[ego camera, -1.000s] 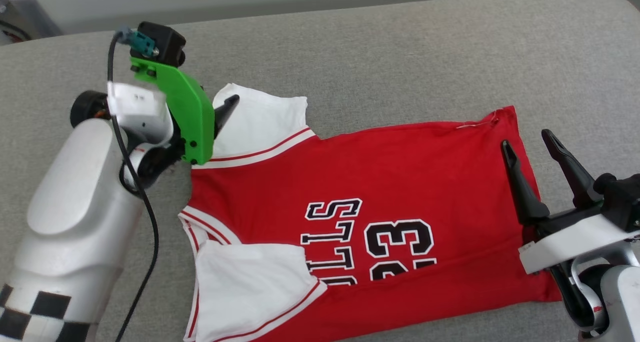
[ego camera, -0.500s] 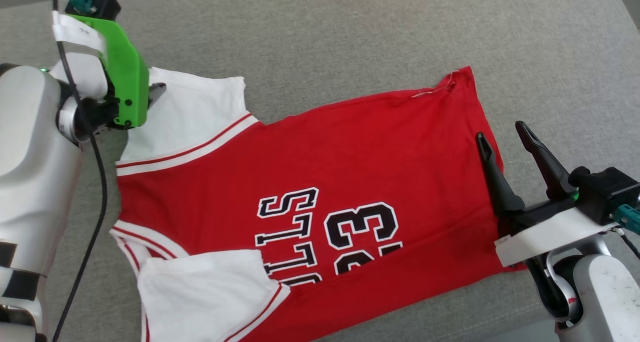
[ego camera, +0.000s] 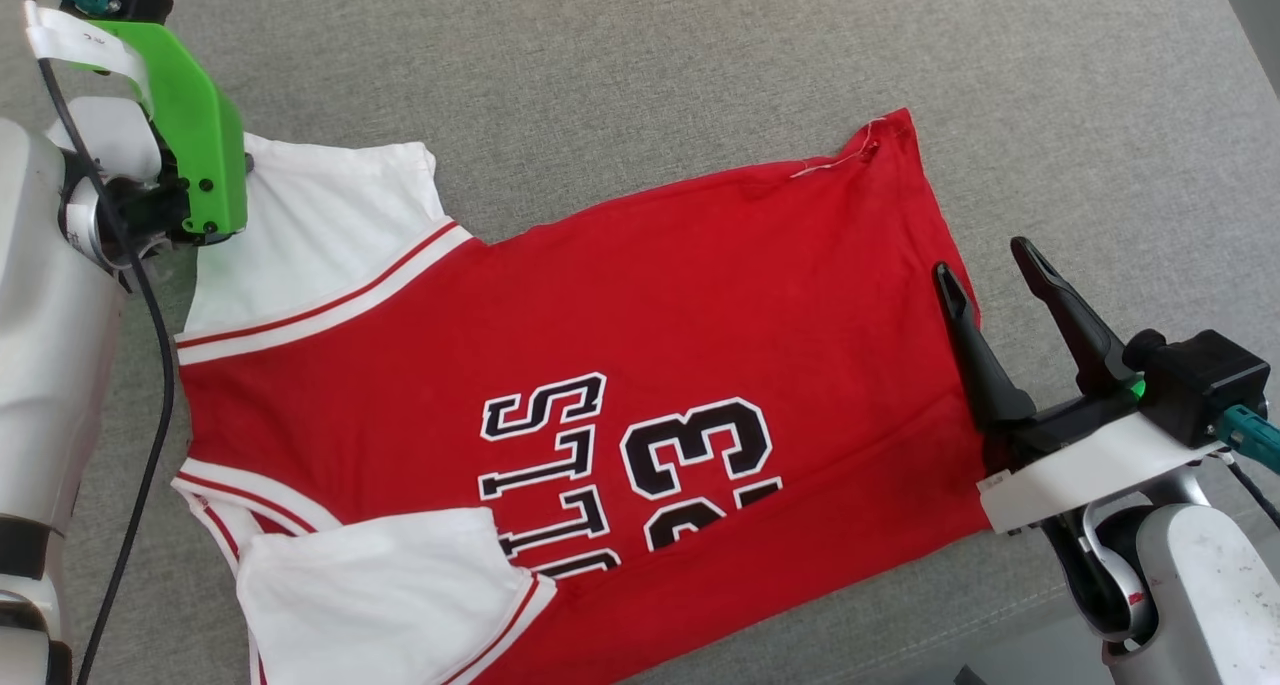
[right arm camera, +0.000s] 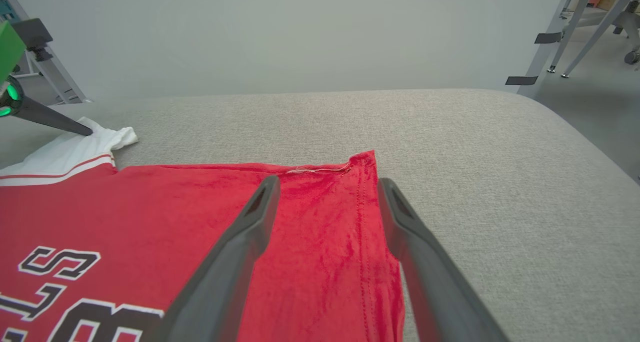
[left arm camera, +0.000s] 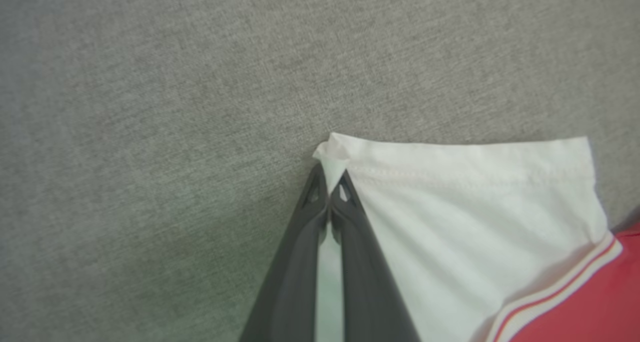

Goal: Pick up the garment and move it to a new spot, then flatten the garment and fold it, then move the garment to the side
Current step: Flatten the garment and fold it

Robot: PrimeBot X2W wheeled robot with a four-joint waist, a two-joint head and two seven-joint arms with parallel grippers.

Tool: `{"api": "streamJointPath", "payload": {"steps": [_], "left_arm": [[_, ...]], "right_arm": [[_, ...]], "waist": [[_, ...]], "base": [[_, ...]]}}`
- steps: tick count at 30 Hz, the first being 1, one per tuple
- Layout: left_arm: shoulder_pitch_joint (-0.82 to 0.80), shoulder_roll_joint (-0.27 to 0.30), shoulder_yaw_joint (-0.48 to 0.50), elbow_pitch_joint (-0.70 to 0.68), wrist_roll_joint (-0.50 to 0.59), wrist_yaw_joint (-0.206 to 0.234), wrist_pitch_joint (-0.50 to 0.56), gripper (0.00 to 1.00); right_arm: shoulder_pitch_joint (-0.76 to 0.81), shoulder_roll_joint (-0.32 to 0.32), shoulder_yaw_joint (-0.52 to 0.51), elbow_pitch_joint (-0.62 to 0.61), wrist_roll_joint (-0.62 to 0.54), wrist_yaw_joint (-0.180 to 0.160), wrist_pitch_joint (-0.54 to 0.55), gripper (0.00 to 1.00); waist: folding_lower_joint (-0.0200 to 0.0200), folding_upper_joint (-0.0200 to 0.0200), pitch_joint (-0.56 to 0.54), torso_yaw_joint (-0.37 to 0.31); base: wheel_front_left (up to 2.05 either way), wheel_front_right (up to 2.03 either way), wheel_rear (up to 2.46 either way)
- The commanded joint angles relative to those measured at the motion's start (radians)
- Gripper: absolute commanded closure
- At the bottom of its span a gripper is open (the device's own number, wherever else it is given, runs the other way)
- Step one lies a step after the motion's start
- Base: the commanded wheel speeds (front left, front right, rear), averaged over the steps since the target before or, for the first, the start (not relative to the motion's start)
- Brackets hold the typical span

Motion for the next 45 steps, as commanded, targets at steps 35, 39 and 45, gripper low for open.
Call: {"api": "streamJointPath", "payload": {"steps": [35,39,45], "left_arm": [[0.322,0.064,-0.080,-0.829,-0.083,0.124,-0.109,1.00],[0.325,0.057,-0.087,-0.877,-0.082,0.138,-0.101,1.00],[0.323,0.042,-0.100,-0.916,-0.078,0.140,-0.106,1.00]], "right_arm": [[-0.340,-0.376,-0.006,0.232,0.142,-0.001,0.835,0.00],[-0.398,-0.391,0.042,0.313,0.135,-0.001,0.836,0.00],[-0.447,-0.399,0.102,0.419,0.130,-0.001,0.822,0.00]], "waist": [[-0.0001,0.0000,-0.052,0.342],[-0.0001,0.0000,-0.028,0.369],[-0.0001,0.0000,-0.006,0.395]], "base": [[0.00,0.00,0.00],[0.00,0.00,0.00],[0.00,0.00,0.00]]}}
